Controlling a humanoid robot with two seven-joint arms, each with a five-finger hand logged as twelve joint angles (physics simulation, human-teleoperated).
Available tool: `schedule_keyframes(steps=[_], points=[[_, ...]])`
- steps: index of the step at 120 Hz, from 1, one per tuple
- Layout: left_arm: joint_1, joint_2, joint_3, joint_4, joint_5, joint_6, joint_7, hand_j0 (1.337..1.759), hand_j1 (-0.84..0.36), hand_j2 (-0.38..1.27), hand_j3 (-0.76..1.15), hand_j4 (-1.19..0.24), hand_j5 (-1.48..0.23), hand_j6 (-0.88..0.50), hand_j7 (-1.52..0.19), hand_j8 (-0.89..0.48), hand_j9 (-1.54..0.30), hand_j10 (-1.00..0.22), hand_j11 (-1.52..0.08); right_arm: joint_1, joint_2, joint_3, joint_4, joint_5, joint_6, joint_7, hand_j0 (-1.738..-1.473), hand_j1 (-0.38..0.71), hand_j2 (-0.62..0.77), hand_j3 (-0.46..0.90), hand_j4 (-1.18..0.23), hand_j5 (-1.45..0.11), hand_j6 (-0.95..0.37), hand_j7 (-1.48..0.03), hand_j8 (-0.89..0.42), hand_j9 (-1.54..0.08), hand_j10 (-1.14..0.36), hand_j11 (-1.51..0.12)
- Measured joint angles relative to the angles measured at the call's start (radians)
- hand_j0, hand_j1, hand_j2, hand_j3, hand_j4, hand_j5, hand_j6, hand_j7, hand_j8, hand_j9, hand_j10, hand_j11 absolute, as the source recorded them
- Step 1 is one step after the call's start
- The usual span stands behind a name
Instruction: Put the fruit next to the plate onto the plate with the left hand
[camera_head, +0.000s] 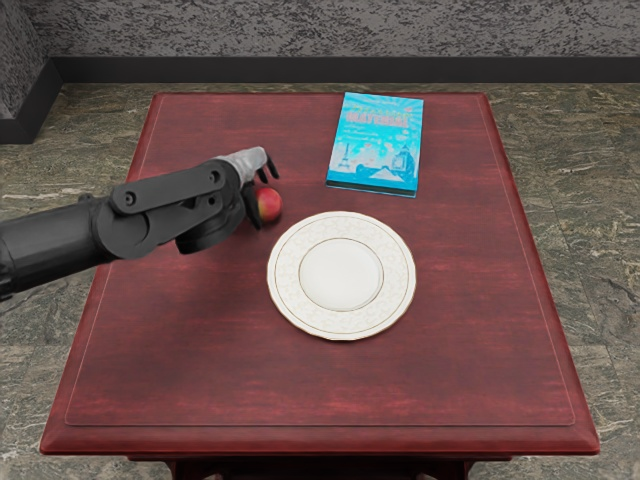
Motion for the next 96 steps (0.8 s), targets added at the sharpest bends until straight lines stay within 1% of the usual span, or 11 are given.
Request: schedule_keyframes(steps=[22,32,45,53,62,74,85,96], points=[[0.001,0.000,0.000,-0.005,-0.002,-0.001,0.000,1.657,-0.19,0.10,0.00,-0.47,-0.61,-0.47,-0.61,-0.47,-0.61,-0.47,-0.61,0.000,0.000,0.000,0.000,0.000,0.000,0.000,-1.658,-0.35,0.00,0.00,0.00,0.00,0.00,0.00,0.00,0.00,0.00,0.00],[0.000,0.000,0.000,-0.007,-0.005,-0.002,0.000,1.657,-0.22,0.15,0.00,-0.51,-0.67,-0.43,-0.67,-0.52,-0.67,-0.51,-0.67,0.000,0.000,0.000,0.000,0.000,0.000,0.000,-1.658,-0.35,0.00,0.00,0.00,0.00,0.00,0.00,0.00,0.00,0.00,0.00],[0.000,0.000,0.000,-0.008,-0.006,-0.003,0.000,1.656,-0.24,0.24,0.00,-0.57,-0.74,-0.41,-0.75,-0.49,-0.75,-0.57,-0.75,0.000,0.000,0.000,0.000,0.000,0.000,0.000,-1.658,-0.35,0.00,0.00,0.00,0.00,0.00,0.00,0.00,0.00,0.00,0.00],[0.000,0.000,0.000,-0.009,-0.007,-0.003,0.000,1.656,-0.24,0.25,0.00,-0.59,-0.78,-0.39,-0.79,-0.47,-0.79,-0.60,-0.79,0.000,0.000,0.000,0.000,0.000,0.000,0.000,-1.658,-0.35,0.00,0.00,0.00,0.00,0.00,0.00,0.00,0.00,0.00,0.00],[0.001,0.000,0.000,-0.009,-0.007,-0.004,0.000,1.655,-0.24,0.25,0.00,-0.58,-0.82,-0.38,-0.83,-0.46,-0.83,-0.62,-0.83,0.000,0.000,0.000,0.000,0.000,0.000,0.000,-1.658,-0.35,0.00,0.00,0.00,0.00,0.00,0.00,0.00,0.00,0.00,0.00],[0.004,0.000,0.000,-0.010,-0.004,-0.003,0.001,1.654,-0.22,0.27,0.00,-0.61,-0.84,-0.38,-0.85,-0.46,-0.87,-0.65,-0.86,0.000,0.000,0.000,0.000,0.000,0.000,0.000,-1.658,-0.35,0.00,0.00,0.00,0.00,0.00,0.00,0.00,0.00,0.00,0.00],[0.008,0.000,0.000,-0.009,-0.003,-0.003,0.001,1.654,-0.20,0.31,0.00,-0.65,-0.86,-0.42,-0.87,-0.48,-0.89,-0.67,-0.88,0.000,0.000,0.000,0.000,0.000,0.000,0.000,-1.658,-0.35,0.00,0.00,0.00,0.00,0.00,0.00,0.00,0.00,0.00,0.00],[0.002,0.000,0.001,-0.008,-0.009,-0.005,0.001,1.654,-0.23,0.38,0.00,-0.64,-0.89,-0.39,-0.90,-0.47,-0.91,-0.69,-0.90,0.000,0.000,0.000,0.000,0.000,0.000,0.000,-1.658,-0.35,0.00,0.00,0.00,0.00,0.00,0.00,0.00,0.00,0.00,0.00]])
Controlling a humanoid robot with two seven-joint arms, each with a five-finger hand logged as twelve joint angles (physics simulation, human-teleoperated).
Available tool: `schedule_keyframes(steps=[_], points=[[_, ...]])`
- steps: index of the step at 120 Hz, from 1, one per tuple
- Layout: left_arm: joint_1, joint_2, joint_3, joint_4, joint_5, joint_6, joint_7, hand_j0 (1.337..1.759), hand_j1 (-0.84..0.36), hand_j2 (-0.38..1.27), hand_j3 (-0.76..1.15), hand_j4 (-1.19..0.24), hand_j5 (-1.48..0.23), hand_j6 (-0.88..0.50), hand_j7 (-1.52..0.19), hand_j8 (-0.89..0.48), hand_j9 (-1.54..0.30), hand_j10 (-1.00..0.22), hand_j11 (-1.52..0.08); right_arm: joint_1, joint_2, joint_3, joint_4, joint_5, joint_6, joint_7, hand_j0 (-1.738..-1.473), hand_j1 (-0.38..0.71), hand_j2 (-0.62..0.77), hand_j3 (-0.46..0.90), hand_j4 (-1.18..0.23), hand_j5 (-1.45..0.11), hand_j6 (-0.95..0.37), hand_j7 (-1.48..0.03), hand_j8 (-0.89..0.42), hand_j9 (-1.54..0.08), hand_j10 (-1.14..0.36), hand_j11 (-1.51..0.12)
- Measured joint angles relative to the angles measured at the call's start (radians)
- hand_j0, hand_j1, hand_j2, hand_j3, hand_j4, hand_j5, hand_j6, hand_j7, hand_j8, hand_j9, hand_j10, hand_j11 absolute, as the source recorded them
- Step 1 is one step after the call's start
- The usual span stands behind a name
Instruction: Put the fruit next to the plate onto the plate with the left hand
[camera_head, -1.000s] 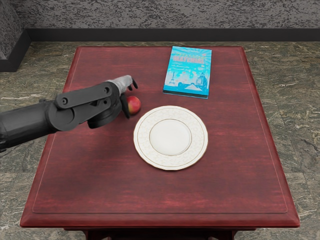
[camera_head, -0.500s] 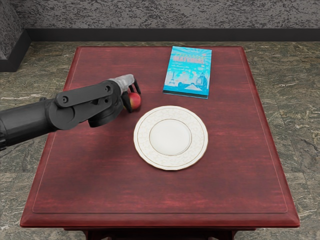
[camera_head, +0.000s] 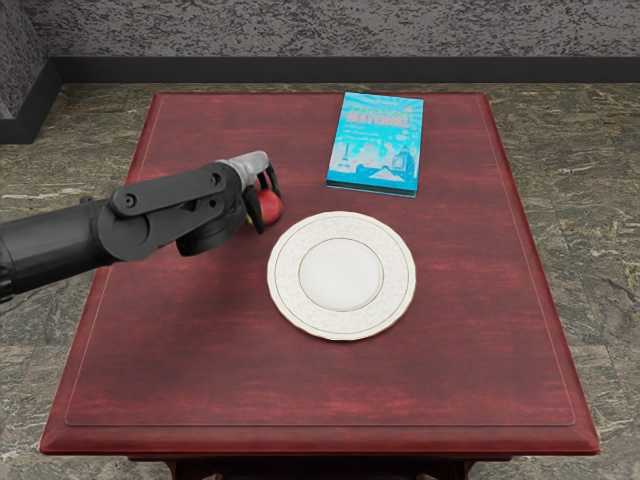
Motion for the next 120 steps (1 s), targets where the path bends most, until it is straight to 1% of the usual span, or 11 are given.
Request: schedule_keyframes(steps=[9,17,28,41,60,73,86,88,99,108,120], points=[[-0.030,0.008,-0.001,-0.002,-0.019,-0.025,0.000,1.655,-0.26,0.43,0.00,-0.60,-0.93,-0.35,-0.92,-0.45,-0.91,-0.69,-0.91,0.000,0.000,0.000,0.000,0.000,0.000,0.000,-1.658,-0.35,0.00,0.00,0.00,0.00,0.00,0.00,0.00,0.00,0.00,0.00],[-0.090,0.016,-0.004,-0.005,-0.067,-0.076,0.000,1.655,-0.27,0.39,0.00,-0.58,-0.95,-0.35,-0.93,-0.43,-0.92,-0.70,-0.92,0.000,0.000,0.000,0.000,0.000,0.000,0.000,-1.658,-0.35,0.00,0.00,0.00,0.00,0.00,0.00,0.00,0.00,0.00,0.00],[-0.125,0.019,-0.009,-0.015,-0.132,-0.141,0.000,1.655,-0.28,0.42,0.00,-0.56,-0.96,-0.32,-0.94,-0.42,-0.93,-0.70,-0.92,0.000,0.000,0.000,0.000,0.000,0.000,0.000,-1.658,-0.35,0.00,0.00,0.00,0.00,0.00,0.00,0.00,0.00,0.00,0.00],[-0.159,0.084,-0.053,-0.059,-0.207,-0.248,-0.001,1.656,-0.31,0.45,0.00,-0.54,-0.97,-0.31,-0.94,-0.41,-0.92,-0.70,-0.92,0.000,0.000,0.000,0.000,0.000,0.000,0.000,-1.658,-0.35,0.00,0.00,0.00,0.00,0.00,0.00,0.00,0.00,0.00,0.00],[-0.172,0.130,-0.151,-0.186,-0.324,-0.431,-0.001,1.656,-0.31,0.38,0.00,-0.53,-0.98,-0.30,-0.96,-0.39,-0.93,-0.70,-0.93,0.000,0.000,0.000,0.000,0.000,0.000,0.000,-1.658,-0.35,0.00,0.00,0.00,0.00,0.00,0.00,0.00,0.00,0.00,0.00],[-0.165,0.127,-0.172,-0.254,-0.372,-0.475,-0.001,1.655,-0.31,0.36,0.00,-0.51,-1.00,-0.27,-0.98,-0.38,-0.94,-0.70,-0.94,0.000,0.000,0.000,0.000,0.000,0.000,0.000,-1.658,-0.35,0.00,0.00,0.00,0.00,0.00,0.00,0.00,0.00,0.00,0.00],[-0.153,0.126,-0.178,-0.283,-0.388,-0.496,-0.001,1.656,-0.33,0.40,0.00,-0.53,-1.01,-0.26,-0.98,-0.37,-0.94,-0.71,-0.94,0.000,0.000,0.000,0.000,0.000,0.000,0.000,-1.658,-0.35,0.00,0.00,0.00,0.00,0.00,0.00,0.00,0.00,0.00,0.00],[-0.152,0.127,-0.178,-0.284,-0.389,-0.497,-0.001,1.656,-0.33,0.40,0.00,-0.52,-0.98,-0.27,-0.95,-0.38,-0.91,-0.69,-0.91,0.000,0.000,0.000,0.000,0.000,0.000,0.000,-1.658,-0.35,0.00,0.00,0.00,0.00,0.00,0.00,0.00,0.00,0.00,0.00],[-0.152,0.131,-0.182,-0.284,-0.388,-0.499,-0.001,1.657,-0.12,0.27,0.00,-0.36,-0.67,-0.21,-0.65,-0.27,-0.62,-0.47,-0.62,0.000,0.000,0.000,0.000,0.000,0.000,0.000,-1.658,-0.35,0.00,0.00,0.00,0.00,0.00,0.00,0.00,0.00,0.00,0.00],[-0.150,0.151,-0.184,-0.283,-0.389,-0.500,-0.001,1.657,0.02,0.19,0.00,-0.26,-0.47,-0.15,-0.46,-0.20,-0.44,-0.33,-0.44,0.000,0.000,0.000,0.000,0.000,0.000,0.000,-1.658,-0.35,0.00,0.00,0.00,0.00,0.00,0.00,0.00,0.00,0.00,0.00],[-0.067,0.291,-0.265,-0.288,-0.446,-0.560,-0.001,1.658,0.14,0.12,0.00,-0.17,-0.30,-0.10,-0.29,-0.13,-0.28,-0.21,-0.28,0.000,0.000,0.000,0.000,0.000,0.000,0.000,-1.658,-0.35,0.00,0.00,0.00,0.00,0.00,0.00,0.00,0.00,0.00,0.00]])
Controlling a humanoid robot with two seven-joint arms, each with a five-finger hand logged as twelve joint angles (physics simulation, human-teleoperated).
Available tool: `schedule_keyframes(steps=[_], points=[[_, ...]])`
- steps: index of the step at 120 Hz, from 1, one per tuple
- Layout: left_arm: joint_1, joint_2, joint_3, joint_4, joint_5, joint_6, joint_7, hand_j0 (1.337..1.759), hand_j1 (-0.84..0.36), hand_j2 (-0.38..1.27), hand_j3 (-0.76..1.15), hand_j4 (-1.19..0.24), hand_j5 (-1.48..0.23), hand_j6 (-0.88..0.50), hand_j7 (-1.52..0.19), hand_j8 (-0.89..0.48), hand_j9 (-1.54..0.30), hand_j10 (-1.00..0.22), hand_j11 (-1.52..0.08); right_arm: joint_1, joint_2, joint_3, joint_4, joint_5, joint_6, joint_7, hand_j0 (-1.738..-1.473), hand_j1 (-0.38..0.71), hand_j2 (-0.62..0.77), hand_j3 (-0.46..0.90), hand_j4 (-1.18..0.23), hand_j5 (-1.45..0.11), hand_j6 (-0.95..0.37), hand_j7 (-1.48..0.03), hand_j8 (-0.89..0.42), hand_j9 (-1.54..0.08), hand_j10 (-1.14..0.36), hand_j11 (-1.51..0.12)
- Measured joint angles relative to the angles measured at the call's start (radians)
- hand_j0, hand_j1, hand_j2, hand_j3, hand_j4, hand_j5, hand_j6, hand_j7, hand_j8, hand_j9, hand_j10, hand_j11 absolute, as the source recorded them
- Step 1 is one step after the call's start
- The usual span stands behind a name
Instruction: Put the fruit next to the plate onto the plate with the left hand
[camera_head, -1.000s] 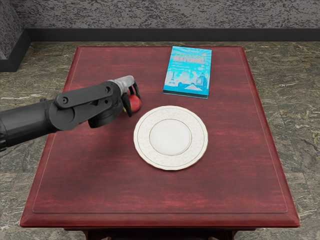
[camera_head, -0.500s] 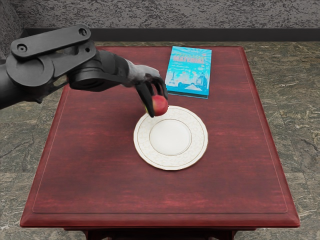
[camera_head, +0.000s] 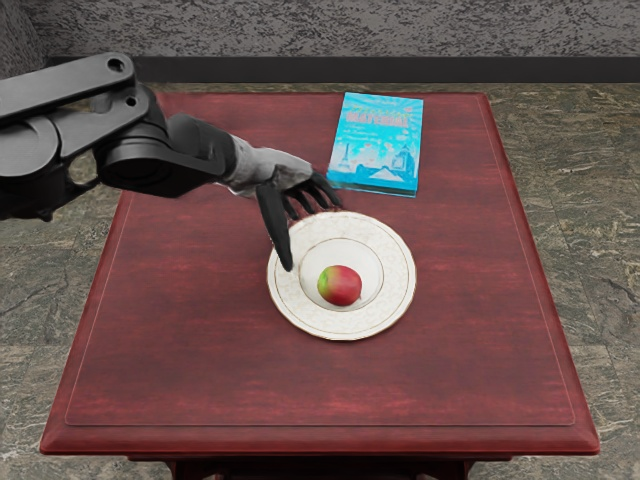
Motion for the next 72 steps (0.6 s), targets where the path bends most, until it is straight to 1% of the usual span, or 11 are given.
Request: schedule_keyframes(steps=[5,12,23,30,41,53,57,62,72], points=[[0.053,0.067,-0.067,-0.002,-0.048,-0.062,0.000,1.658,0.17,0.09,0.00,-0.14,-0.25,-0.08,-0.24,-0.11,-0.23,-0.18,-0.23,0.000,0.000,0.000,0.000,0.000,0.000,0.000,-1.658,-0.35,0.00,0.00,0.00,0.00,0.00,0.00,0.00,0.00,0.00,0.00],[0.109,0.147,-0.159,-0.002,-0.112,-0.117,0.000,1.658,0.21,0.07,0.00,-0.11,-0.19,-0.07,-0.19,-0.09,-0.18,-0.14,-0.18,0.000,0.000,0.000,0.000,0.000,0.000,0.000,-1.658,-0.35,0.00,0.00,0.00,0.00,0.00,0.00,0.00,0.00,0.00,0.00],[0.253,0.303,-0.315,0.000,-0.214,-0.161,0.000,1.658,0.25,0.05,0.00,-0.08,-0.13,-0.05,-0.13,-0.06,-0.13,-0.10,-0.13,0.000,0.000,0.000,0.000,0.000,0.000,0.000,-1.658,-0.35,0.00,0.00,0.00,0.00,0.00,0.00,0.00,0.00,0.00,0.00],[0.323,0.352,-0.378,0.020,-0.301,-0.174,0.000,1.658,0.27,0.04,0.00,-0.06,-0.11,-0.04,-0.10,-0.05,-0.10,-0.08,-0.10,0.000,0.000,0.000,0.000,0.000,0.000,0.000,-1.658,-0.35,0.00,0.00,0.00,0.00,0.00,0.00,0.00,0.00,0.00,0.00],[0.438,0.384,-0.428,0.112,-0.430,-0.184,0.000,1.658,0.29,0.03,0.00,-0.05,-0.08,-0.03,-0.07,-0.04,-0.07,-0.06,-0.07,0.000,0.000,0.000,0.000,0.000,0.000,0.000,-1.658,-0.35,0.00,0.00,0.00,0.00,0.00,0.00,0.00,0.00,0.00,0.00],[0.519,0.404,-0.453,0.250,-0.540,-0.189,0.000,1.658,0.30,0.02,0.00,-0.04,-0.06,-0.03,-0.05,-0.03,-0.05,-0.04,-0.05,0.000,0.000,0.000,0.000,0.000,0.000,0.000,-1.658,-0.35,0.00,0.00,0.00,0.00,0.00,0.00,0.00,0.00,0.00,0.00],[0.527,0.434,-0.461,0.297,-0.573,-0.190,0.000,1.658,0.31,0.01,0.00,-0.03,-0.05,-0.03,-0.05,-0.03,-0.05,-0.04,-0.05,0.000,0.000,0.000,0.000,0.000,0.000,0.000,-1.658,-0.35,0.00,0.00,0.00,0.00,0.00,0.00,0.00,0.00,0.00,0.00],[0.535,0.455,-0.468,0.339,-0.607,-0.191,0.000,1.658,0.31,0.01,0.00,-0.03,-0.04,-0.02,-0.04,-0.02,-0.04,-0.03,-0.04,0.000,0.000,0.000,0.000,0.000,0.000,0.000,-1.658,-0.35,0.00,0.00,0.00,0.00,0.00,0.00,0.00,0.00,0.00,0.00],[0.541,0.457,-0.475,0.383,-0.644,-0.191,0.000,1.658,0.32,0.01,0.00,-0.02,-0.04,-0.02,-0.04,-0.02,-0.04,-0.03,-0.04,0.000,0.000,0.000,0.000,0.000,0.000,0.000,-1.658,-0.35,0.00,0.00,0.00,0.00,0.00,0.00,0.00,0.00,0.00,0.00]])
